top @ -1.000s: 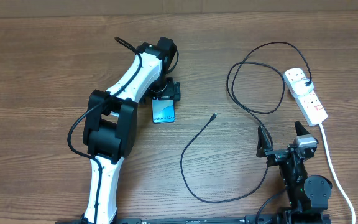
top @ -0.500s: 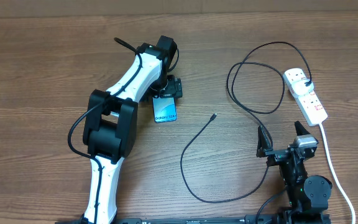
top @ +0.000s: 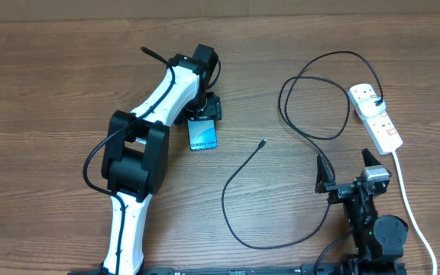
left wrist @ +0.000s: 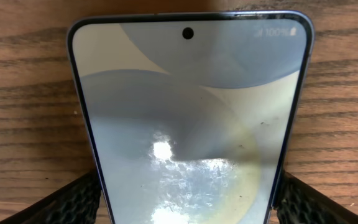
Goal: Plug charger to phone and switch on socket
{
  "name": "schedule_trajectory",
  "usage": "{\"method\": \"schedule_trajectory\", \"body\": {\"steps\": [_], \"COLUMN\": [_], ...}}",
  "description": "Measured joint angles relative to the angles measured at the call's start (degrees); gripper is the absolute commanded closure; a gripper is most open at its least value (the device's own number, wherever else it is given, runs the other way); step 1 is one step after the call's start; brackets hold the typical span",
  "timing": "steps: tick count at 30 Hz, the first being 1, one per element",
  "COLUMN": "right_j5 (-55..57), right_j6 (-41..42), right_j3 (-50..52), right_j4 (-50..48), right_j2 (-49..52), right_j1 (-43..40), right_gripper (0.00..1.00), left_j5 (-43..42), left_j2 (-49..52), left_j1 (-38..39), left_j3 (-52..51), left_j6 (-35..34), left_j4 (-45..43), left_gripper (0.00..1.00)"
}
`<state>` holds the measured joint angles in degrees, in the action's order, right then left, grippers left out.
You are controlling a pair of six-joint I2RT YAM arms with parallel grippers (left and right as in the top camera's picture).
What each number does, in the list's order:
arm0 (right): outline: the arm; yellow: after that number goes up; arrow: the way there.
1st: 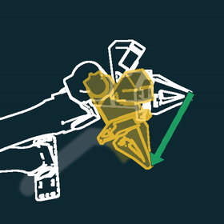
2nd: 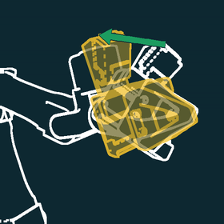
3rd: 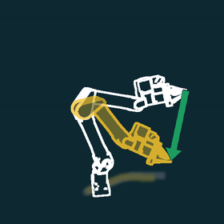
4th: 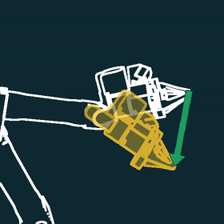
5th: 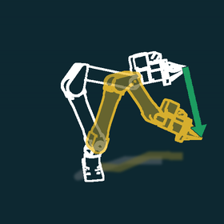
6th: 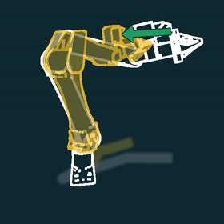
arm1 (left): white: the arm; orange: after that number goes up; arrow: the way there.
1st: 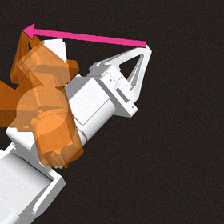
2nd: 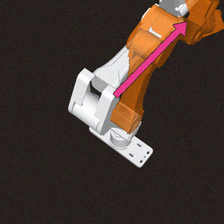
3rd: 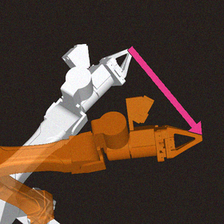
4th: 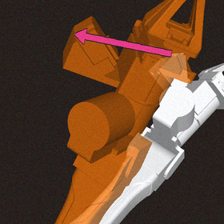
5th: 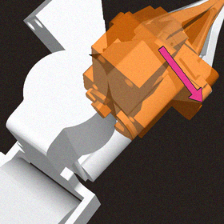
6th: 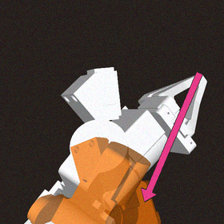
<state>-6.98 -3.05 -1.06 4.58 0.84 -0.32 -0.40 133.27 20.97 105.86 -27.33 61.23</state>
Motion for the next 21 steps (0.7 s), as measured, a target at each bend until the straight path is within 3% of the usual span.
{"method": "schedule_trajectory", "body": {"steps": [6, 21], "right_j5": [0.0, 0.0], "right_j6": [0.0, 0.0], "right_j3": [0.0, 0.0], "right_j4": [0.0, 0.0], "right_j2": [0.0, 0.0], "right_j1": [0.0, 0.0], "right_gripper": [0.0, 0.0], "left_j5": [0.0, 0.0], "left_j2": [0.0, 0.0], "left_j1": [0.0, 0.0], "left_j3": [0.0, 0.0], "left_j6": [-0.2, -0.2], "left_j4": [0.1, 0.7], "left_gripper": [0.25, 0.27]}}
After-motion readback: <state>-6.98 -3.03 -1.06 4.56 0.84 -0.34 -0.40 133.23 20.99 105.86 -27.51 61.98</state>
